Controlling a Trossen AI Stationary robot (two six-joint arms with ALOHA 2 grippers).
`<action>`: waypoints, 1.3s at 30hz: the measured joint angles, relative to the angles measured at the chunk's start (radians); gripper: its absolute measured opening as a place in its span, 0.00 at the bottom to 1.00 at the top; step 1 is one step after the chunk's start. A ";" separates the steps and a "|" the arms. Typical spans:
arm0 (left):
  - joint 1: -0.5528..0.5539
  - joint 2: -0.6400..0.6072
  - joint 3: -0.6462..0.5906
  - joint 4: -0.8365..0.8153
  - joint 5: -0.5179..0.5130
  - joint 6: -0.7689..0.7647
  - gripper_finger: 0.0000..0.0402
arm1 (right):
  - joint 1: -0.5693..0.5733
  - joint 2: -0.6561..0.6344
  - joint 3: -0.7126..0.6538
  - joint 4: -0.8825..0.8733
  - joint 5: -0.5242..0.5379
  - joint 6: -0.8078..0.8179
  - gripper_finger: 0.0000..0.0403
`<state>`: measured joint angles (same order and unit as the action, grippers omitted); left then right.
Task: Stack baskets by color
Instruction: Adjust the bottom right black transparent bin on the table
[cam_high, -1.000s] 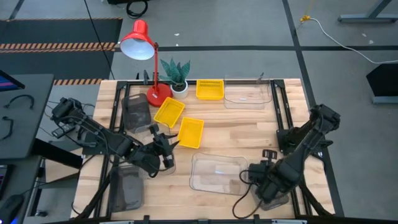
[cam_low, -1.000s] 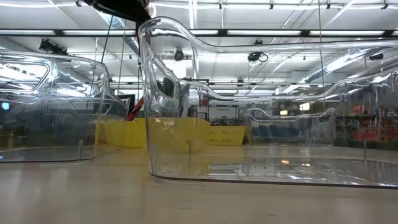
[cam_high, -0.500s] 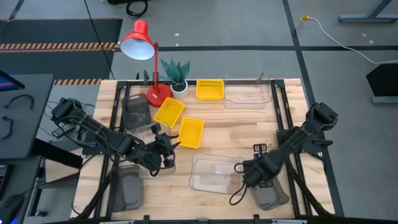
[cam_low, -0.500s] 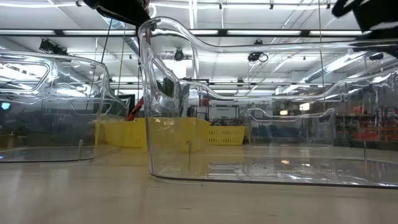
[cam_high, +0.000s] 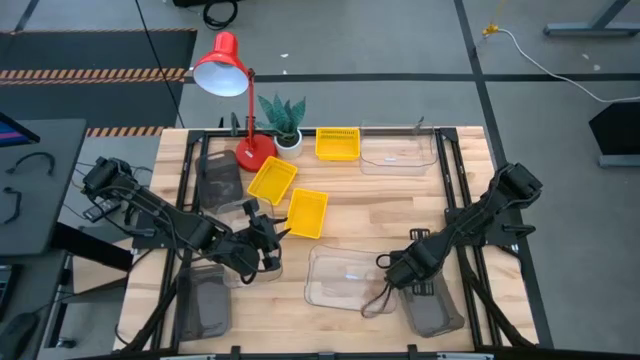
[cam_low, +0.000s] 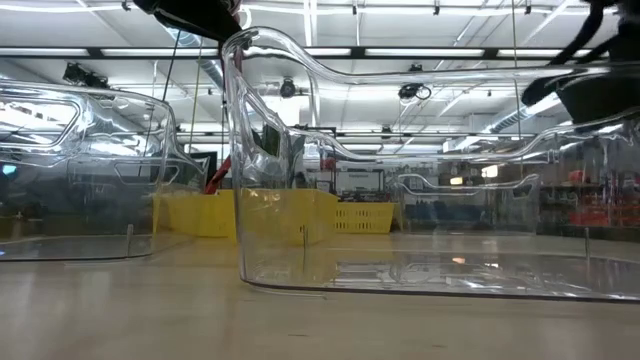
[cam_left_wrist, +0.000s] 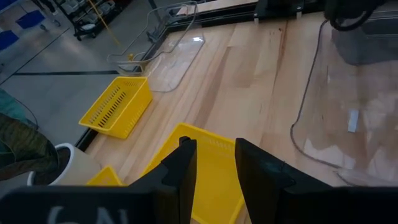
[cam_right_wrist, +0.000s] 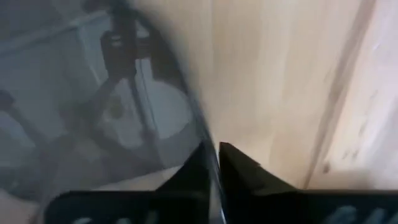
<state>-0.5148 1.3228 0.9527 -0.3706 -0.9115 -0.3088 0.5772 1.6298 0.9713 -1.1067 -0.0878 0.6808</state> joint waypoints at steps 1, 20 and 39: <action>0.000 0.000 0.000 0.000 0.000 0.000 0.29 | -0.003 -0.003 -0.006 -0.005 -0.017 0.022 0.04; -0.047 0.000 0.000 -0.055 -0.071 -0.027 0.29 | -0.072 -0.308 -0.009 -0.304 -0.286 0.747 0.01; -0.083 0.000 -0.235 -0.041 -0.419 -0.226 0.29 | -0.084 -0.549 -0.068 -0.464 -0.040 1.458 0.01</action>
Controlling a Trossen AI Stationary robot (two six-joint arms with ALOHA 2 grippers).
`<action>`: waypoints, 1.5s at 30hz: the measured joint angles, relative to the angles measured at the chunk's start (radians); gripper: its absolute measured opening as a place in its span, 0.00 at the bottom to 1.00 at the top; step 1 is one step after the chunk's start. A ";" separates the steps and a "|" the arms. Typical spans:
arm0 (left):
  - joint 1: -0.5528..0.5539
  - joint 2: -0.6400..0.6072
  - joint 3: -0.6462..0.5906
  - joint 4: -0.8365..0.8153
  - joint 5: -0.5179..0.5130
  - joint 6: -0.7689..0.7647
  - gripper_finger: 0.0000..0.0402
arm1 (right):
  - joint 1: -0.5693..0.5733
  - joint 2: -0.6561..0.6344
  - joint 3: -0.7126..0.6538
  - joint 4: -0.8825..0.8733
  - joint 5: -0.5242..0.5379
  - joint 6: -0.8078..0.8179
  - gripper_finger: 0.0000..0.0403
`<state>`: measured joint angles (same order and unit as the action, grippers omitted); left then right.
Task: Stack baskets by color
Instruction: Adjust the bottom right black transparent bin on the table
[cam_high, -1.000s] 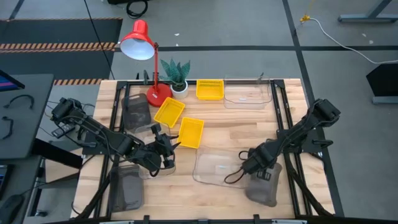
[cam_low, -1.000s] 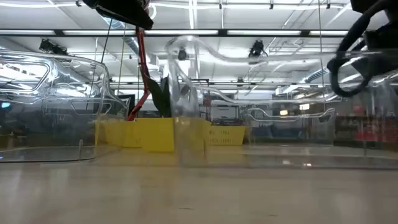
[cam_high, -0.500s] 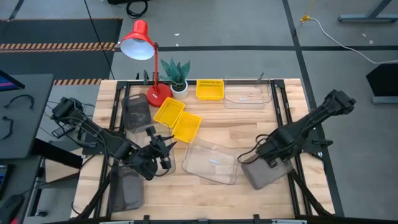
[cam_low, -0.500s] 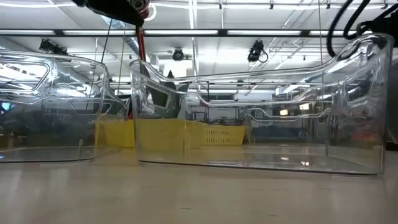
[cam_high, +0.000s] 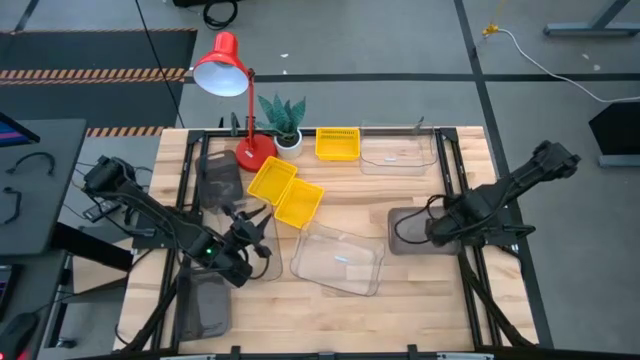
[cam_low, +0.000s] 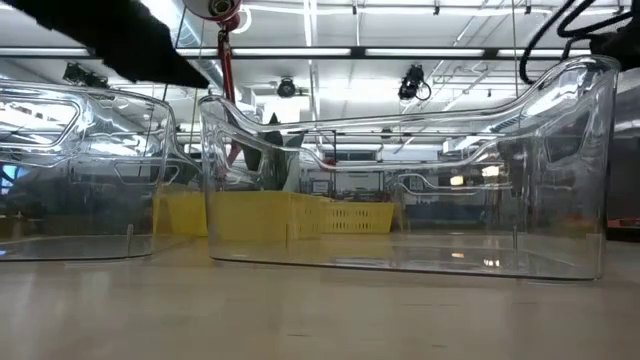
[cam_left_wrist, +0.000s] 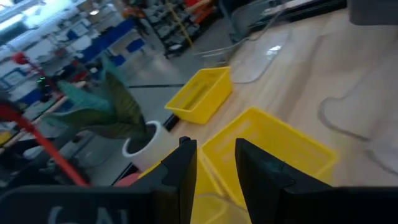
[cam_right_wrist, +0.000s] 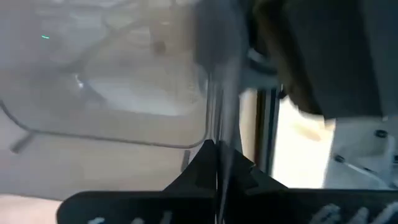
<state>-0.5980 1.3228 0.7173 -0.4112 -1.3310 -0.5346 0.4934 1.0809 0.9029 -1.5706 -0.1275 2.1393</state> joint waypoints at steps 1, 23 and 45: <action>0.000 0.000 -0.014 0.000 -0.014 -0.016 0.29 | 0.000 0.009 -0.012 -0.001 0.019 0.031 0.00; -0.002 0.000 -0.072 0.020 -0.062 -0.110 0.29 | 0.014 0.131 -0.060 0.163 0.022 -0.159 0.29; -0.002 0.000 -0.072 0.044 -0.060 -0.108 0.29 | 0.009 0.411 0.209 0.377 0.134 -1.178 0.44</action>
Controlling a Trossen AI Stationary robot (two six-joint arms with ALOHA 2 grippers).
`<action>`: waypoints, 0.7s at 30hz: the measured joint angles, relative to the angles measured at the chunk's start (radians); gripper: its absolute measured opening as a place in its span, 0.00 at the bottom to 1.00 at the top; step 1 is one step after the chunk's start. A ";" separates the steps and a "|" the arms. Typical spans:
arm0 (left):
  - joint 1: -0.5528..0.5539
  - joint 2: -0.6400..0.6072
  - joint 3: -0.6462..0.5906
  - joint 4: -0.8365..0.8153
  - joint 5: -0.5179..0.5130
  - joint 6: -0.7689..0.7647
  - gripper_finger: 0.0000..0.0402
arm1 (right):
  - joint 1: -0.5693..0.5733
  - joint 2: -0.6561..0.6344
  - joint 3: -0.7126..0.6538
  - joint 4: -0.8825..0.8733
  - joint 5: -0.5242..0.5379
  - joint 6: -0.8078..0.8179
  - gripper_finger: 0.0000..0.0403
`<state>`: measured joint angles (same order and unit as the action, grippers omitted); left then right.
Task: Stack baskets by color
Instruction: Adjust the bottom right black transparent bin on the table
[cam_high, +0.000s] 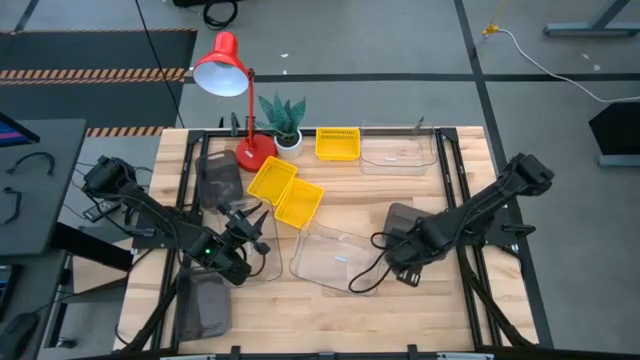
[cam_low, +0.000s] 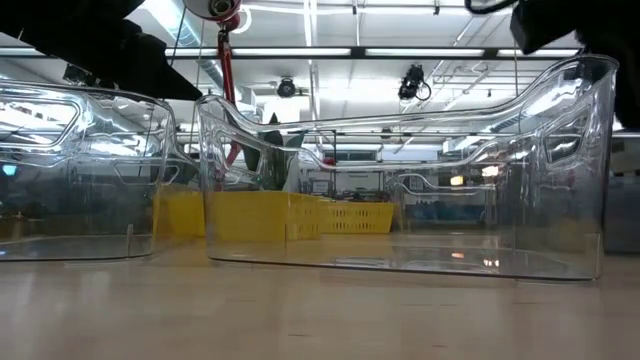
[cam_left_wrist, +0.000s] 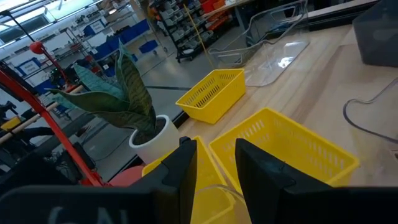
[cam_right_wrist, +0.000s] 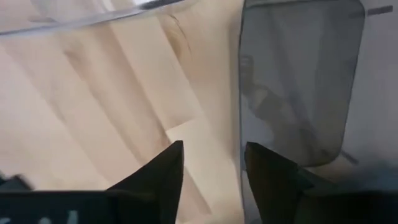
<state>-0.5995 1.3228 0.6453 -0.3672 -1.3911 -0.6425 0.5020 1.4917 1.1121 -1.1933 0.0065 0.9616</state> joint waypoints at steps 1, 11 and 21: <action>0.000 0.000 0.000 0.000 0.000 0.000 0.29 | -0.003 0.016 0.000 0.002 -0.002 -0.016 0.46; 0.000 0.000 0.001 -0.001 0.000 0.001 0.29 | -0.061 0.122 -0.125 0.047 -0.073 -0.084 0.48; 0.000 0.000 0.001 -0.001 0.000 0.002 0.29 | -0.146 0.111 -0.288 0.229 -0.116 -0.007 0.14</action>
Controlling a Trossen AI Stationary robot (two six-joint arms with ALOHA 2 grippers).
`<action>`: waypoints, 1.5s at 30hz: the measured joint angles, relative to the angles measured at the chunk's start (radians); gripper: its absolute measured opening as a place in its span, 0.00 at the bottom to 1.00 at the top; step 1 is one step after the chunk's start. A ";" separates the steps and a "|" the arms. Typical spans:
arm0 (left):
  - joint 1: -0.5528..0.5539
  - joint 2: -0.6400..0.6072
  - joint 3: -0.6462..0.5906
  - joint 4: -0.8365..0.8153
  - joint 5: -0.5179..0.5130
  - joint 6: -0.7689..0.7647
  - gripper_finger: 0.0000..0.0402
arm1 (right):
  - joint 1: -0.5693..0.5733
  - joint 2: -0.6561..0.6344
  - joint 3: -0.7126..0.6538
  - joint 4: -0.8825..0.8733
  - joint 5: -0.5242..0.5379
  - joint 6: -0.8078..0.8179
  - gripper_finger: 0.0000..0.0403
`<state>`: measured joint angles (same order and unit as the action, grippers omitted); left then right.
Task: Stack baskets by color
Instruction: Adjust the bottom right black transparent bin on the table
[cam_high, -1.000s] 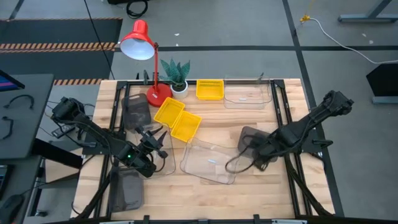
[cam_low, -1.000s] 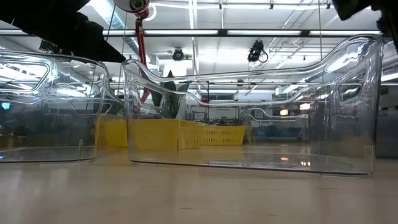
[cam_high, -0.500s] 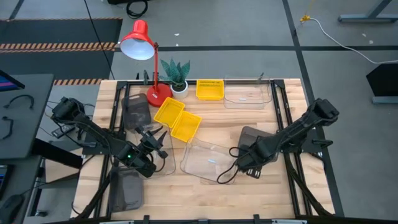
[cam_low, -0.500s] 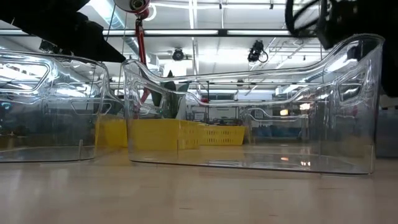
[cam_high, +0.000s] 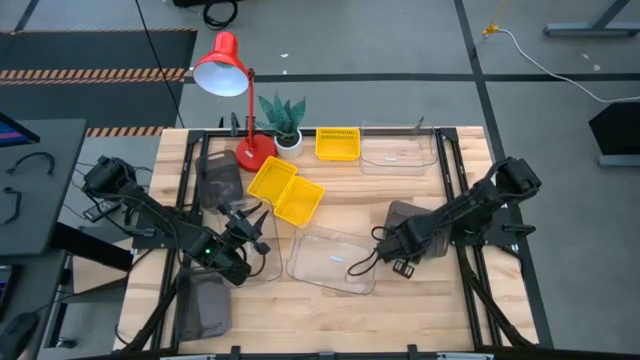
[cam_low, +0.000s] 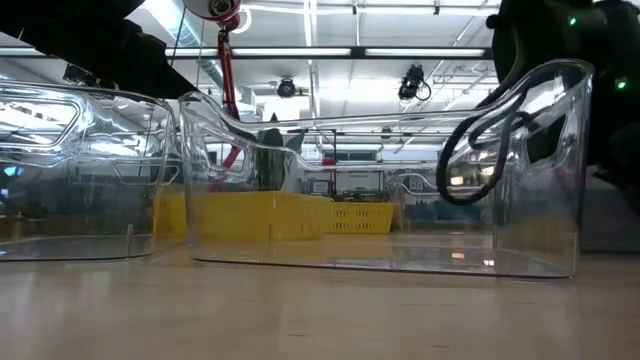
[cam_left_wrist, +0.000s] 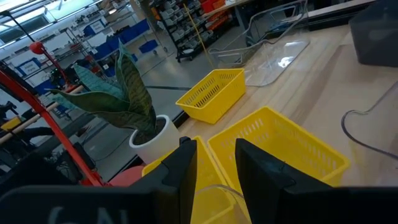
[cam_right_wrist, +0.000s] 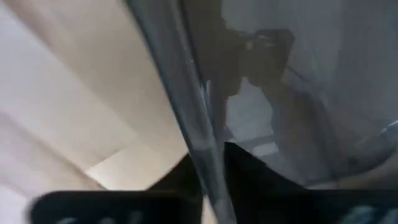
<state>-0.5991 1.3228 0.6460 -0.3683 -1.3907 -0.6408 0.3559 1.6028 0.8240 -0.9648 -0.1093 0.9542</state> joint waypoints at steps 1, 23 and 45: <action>0.000 0.000 0.000 0.000 0.000 0.000 0.29 | -0.010 0.000 -0.002 -0.002 0.004 0.010 0.08; 0.000 0.000 0.000 0.004 0.003 -0.003 0.29 | -0.234 -0.069 -0.059 0.064 0.021 0.547 0.01; 0.000 0.000 0.000 0.011 0.020 -0.010 0.29 | -0.245 -0.392 -0.117 -0.014 0.199 0.616 0.22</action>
<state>-0.5995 1.3224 0.6460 -0.3569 -1.3708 -0.6510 0.1108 1.2108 0.7067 -0.9789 0.0895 1.5700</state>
